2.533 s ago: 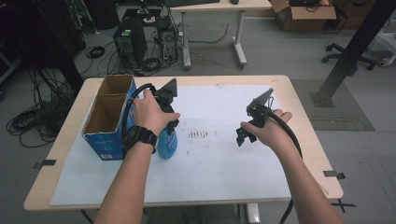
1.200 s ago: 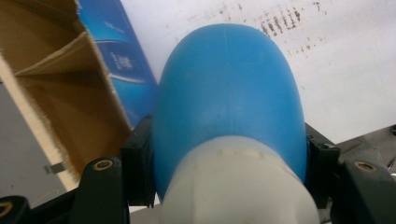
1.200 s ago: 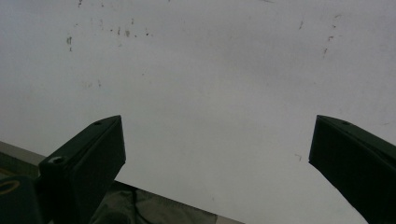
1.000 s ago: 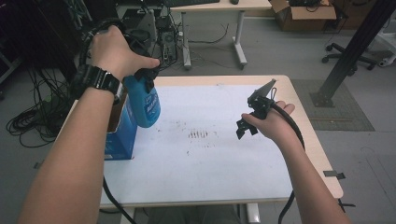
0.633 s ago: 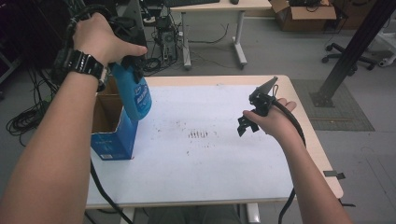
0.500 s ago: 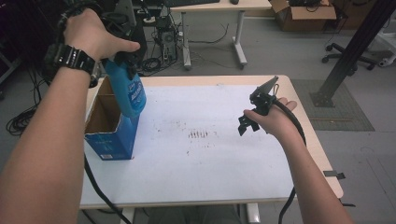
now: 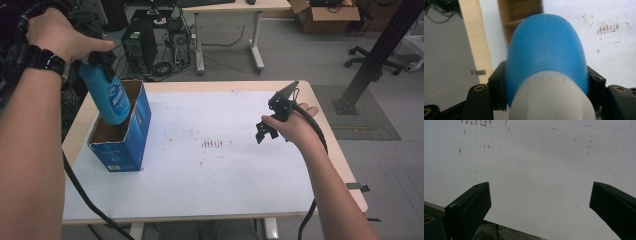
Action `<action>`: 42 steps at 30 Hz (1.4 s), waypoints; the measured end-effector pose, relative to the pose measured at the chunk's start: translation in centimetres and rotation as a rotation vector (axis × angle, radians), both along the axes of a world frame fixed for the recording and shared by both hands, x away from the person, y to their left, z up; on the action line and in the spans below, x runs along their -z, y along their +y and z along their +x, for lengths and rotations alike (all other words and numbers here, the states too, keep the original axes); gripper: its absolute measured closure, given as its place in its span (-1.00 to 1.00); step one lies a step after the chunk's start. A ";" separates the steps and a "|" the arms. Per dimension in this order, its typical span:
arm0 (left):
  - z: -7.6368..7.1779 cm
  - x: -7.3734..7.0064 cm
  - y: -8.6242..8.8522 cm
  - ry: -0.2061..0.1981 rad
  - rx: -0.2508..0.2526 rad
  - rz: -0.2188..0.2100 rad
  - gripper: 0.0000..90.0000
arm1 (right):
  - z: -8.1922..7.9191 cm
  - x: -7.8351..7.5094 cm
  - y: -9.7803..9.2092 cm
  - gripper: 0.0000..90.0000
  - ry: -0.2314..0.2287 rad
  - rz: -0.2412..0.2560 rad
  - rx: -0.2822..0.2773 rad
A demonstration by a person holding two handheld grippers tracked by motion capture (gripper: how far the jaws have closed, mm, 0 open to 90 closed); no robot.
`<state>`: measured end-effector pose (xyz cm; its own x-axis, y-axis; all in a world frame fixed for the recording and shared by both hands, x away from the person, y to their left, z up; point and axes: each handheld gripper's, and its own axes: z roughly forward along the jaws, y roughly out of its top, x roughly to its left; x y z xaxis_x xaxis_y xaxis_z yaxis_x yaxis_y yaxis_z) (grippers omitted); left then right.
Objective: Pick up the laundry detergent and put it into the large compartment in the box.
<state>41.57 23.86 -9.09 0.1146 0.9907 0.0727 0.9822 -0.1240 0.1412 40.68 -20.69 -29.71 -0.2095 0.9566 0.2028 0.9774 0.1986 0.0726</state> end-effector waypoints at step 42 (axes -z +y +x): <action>1.1 11.3 3.0 0.087 -0.035 -0.039 -0.17 | 0.1 2.0 1.0 -0.92 0.028 -0.016 -0.016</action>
<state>42.66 26.84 -20.41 0.0842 0.9961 0.0254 0.9946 -0.0855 0.0595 40.77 -19.71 -31.70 -0.2191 0.9564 0.1933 0.9757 0.2151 0.0418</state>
